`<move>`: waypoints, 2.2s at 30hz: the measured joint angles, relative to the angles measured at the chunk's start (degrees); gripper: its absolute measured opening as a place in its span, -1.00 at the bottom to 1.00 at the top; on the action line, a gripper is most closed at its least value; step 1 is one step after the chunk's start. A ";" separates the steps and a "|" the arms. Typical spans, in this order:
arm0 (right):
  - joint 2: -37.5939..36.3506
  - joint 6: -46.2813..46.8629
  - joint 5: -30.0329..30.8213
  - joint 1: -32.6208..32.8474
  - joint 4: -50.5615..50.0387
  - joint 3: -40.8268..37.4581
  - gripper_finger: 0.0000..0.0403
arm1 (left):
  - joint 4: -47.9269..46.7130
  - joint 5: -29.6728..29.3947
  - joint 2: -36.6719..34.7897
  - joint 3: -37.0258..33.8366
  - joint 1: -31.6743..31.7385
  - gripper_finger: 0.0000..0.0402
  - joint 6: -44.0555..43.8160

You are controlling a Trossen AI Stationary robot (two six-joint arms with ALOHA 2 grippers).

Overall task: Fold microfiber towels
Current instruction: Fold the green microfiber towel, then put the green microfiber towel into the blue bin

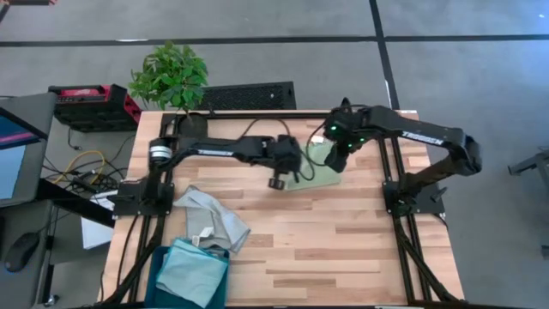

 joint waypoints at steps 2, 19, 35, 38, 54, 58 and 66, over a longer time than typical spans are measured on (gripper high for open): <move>-2.43 0.26 0.01 -0.46 -0.42 0.00 -0.34 | -0.14 0.29 3.14 5.60 0.22 -1.00 1.90; -12.82 0.22 0.03 -2.81 -1.84 0.00 -0.34 | -6.32 -0.23 27.16 41.60 1.29 -0.98 7.64; -12.75 -0.29 -0.01 -2.81 -1.51 -0.02 -0.36 | -3.56 -7.34 27.48 41.34 0.01 -0.66 7.75; -12.74 -0.81 -0.01 -2.81 -1.41 -0.02 -0.37 | -1.70 -9.49 27.48 41.32 0.01 -0.58 5.50; -12.71 -1.19 -0.01 -2.94 -1.21 -0.02 -0.37 | -5.98 -11.63 27.43 41.76 -2.18 -0.57 3.11; -12.71 -1.17 0.00 -2.94 -1.22 -0.02 -0.37 | -14.25 -11.39 27.43 41.76 -2.48 -0.57 2.02; -12.71 -1.17 -0.01 -2.92 -1.22 -0.02 -0.37 | -33.58 11.80 25.62 41.80 0.66 -0.57 -4.60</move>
